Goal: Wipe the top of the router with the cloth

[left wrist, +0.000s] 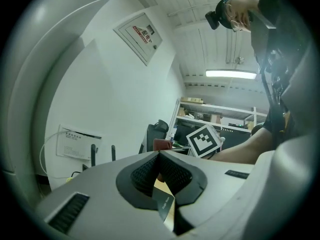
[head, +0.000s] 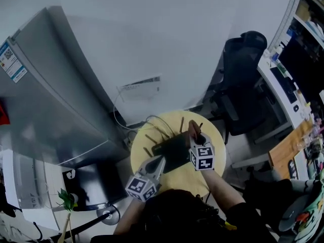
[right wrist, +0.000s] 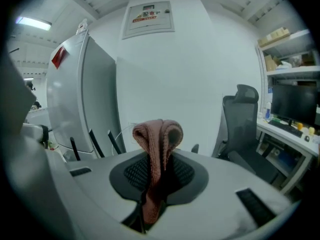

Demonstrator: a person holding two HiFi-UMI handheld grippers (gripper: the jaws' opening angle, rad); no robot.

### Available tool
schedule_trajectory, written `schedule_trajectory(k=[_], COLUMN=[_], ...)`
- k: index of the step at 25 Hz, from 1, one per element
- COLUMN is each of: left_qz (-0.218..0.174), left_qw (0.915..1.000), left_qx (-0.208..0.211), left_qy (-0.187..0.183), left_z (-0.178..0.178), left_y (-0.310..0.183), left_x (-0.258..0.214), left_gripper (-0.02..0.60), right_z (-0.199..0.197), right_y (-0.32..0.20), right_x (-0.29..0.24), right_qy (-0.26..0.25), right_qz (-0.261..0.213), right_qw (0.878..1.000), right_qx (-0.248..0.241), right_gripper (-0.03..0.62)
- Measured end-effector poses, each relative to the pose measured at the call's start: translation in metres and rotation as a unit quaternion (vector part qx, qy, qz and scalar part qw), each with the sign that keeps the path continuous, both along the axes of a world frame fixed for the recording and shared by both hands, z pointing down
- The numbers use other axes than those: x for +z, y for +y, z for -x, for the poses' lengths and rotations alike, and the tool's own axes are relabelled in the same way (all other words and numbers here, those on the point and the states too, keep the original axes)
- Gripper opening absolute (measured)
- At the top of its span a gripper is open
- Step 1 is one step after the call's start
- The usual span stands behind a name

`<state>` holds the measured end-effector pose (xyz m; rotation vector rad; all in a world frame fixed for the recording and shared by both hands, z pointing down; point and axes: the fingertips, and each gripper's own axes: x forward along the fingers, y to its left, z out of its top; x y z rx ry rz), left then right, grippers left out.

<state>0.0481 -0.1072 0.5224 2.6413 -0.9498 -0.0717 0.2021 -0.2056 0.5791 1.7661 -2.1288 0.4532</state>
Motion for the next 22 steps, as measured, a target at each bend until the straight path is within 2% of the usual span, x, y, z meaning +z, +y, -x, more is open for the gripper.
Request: schedule_trajectory(k=[7, 12, 16, 20, 22], left_qz=[0.016, 0.021, 0.028, 0.029, 0.032], left_qw=[0.9991, 0.9988, 0.9985, 0.9987, 0.9985], left_qx=[0.038, 0.040, 0.037, 0.032, 0.033], left_qy=[-0.006, -0.018, -0.029, -0.028, -0.030], left_z=[-0.019, -0.005, 0.016, 0.036, 0.044], left_y=[0.005, 0.004, 0.006, 0.005, 0.003], left_x=[0.004, 0.003, 0.013, 0.015, 0.015], left_gripper=[0.002, 0.002, 0.003, 0.002, 0.003], right_z=[-0.011, -0.020, -0.023, -0.034, -0.035], right_y=[0.024, 0.007, -0.006, -0.008, -0.010], right_x=[0.077, 0.119, 0.140, 0.154, 0.154], right_qy=[-0.021, -0.056, -0.053, -0.105, -0.123], right_qz=[0.112, 0.173, 0.200, 0.229, 0.226], right_qw=[0.992, 0.975, 0.966, 0.941, 0.931], right_qx=[0.060, 0.126, 0.152, 0.224, 0.257], right_gripper=[0.061, 0.061, 0.061, 0.061, 0.061])
